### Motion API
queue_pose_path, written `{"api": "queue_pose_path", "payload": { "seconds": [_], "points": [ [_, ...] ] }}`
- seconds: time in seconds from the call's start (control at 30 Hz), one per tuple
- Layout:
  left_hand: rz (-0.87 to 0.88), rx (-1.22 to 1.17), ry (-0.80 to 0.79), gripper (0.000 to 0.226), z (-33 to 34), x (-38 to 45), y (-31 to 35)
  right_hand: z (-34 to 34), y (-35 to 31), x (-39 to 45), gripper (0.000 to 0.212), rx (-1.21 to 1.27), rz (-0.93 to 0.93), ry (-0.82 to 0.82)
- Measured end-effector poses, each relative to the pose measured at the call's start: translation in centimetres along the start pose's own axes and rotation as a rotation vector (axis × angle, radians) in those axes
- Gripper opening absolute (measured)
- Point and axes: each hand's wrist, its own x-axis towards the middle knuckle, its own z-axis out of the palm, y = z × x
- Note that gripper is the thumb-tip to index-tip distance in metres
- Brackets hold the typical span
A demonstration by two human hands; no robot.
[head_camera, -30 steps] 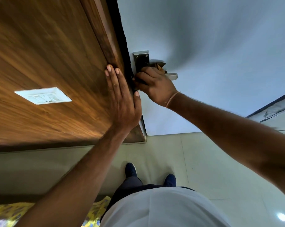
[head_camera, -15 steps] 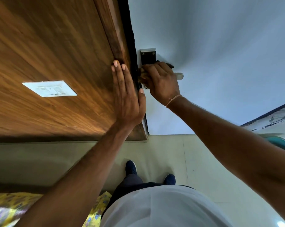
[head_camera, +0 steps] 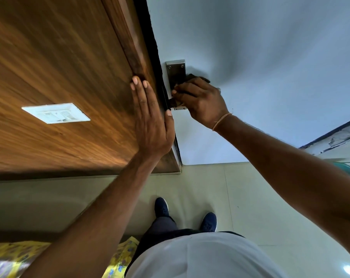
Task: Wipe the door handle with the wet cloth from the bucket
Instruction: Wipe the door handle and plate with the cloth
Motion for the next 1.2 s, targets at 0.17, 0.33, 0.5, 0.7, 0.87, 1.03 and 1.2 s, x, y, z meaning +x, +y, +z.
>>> {"api": "queue_pose_path", "payload": {
  "seconds": [0.17,0.33,0.5,0.7,0.87,1.03,1.2],
  "points": [
    [-0.016,0.013,0.000,0.077,0.2,0.0,0.3,-2.5,3.0,-2.9,0.017,-0.032,0.038,0.081],
    [-0.032,0.006,-0.013,0.080,0.5,-0.1,0.5,-4.7,4.3,-5.4,0.020,-0.016,0.204,0.075],
    [-0.040,0.022,-0.010,0.079,0.4,-0.1,0.9,-6.4,3.9,-8.8,0.028,0.192,0.781,-0.012],
    [-0.079,-0.025,-0.035,0.080,1.2,-1.9,3.3,-7.2,0.0,-9.4,0.019,0.765,1.293,0.080],
    [-0.327,-0.439,-0.278,0.055,2.2,-3.6,5.6,-7.9,-1.0,-9.4,0.042,1.725,1.561,0.202],
    [-1.132,-0.924,-0.717,0.059,2.6,-1.6,6.2,-8.1,-2.3,-9.1,0.063,2.195,1.450,0.228],
    [-1.095,-1.017,-0.822,0.044,2.6,-1.4,5.8,-7.6,-2.8,-9.0,0.039,2.024,1.547,0.244]
  ]
}}
